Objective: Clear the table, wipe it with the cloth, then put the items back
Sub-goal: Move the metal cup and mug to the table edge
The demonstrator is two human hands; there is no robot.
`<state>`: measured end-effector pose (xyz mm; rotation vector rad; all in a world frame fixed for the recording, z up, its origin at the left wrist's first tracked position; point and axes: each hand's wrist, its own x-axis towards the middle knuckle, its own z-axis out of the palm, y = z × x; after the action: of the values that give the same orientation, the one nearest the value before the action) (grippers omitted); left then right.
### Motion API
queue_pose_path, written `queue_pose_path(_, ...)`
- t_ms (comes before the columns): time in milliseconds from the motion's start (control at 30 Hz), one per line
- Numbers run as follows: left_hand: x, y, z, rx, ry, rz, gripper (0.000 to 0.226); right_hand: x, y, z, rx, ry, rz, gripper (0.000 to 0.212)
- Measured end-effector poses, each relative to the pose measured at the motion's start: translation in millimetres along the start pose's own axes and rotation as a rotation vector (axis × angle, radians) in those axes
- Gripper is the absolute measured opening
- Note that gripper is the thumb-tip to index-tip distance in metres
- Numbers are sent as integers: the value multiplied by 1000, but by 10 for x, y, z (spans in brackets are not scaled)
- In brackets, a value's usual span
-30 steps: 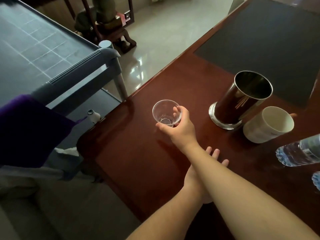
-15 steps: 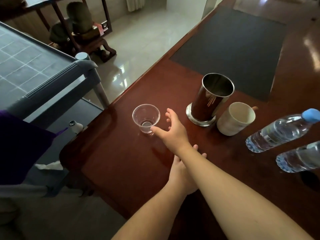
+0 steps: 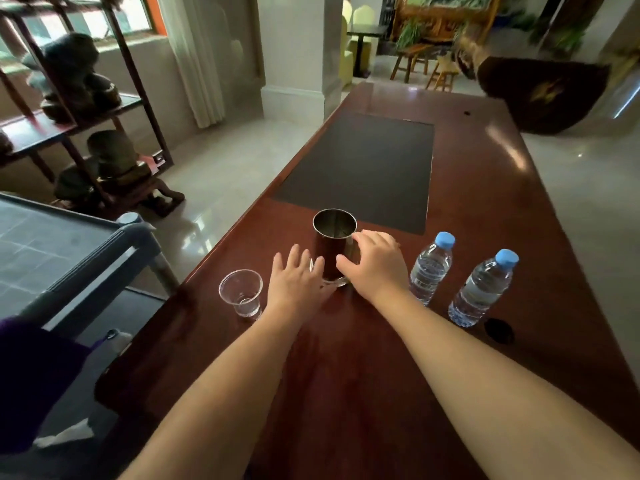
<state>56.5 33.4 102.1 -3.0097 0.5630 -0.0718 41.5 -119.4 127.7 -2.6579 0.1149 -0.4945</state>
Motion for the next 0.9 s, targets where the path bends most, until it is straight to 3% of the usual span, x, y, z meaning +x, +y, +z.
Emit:
queue_pose_path(167,193,-105,-515,-33,122,-35,69,70,138,-310,-85,60,113,65)
queue_pose_path(400,268,-94,-522,-165,149,-74,81,33,281,-292,-67,-1,225,73)
queue_pose_path(600,513,-39,-277,-789,88,-173,125,8,388,38,163,-16,484,95)
queue_pose_path(900,1055,-109,335,-1068,21,-242,132,152,562,636,281,49,748,119)
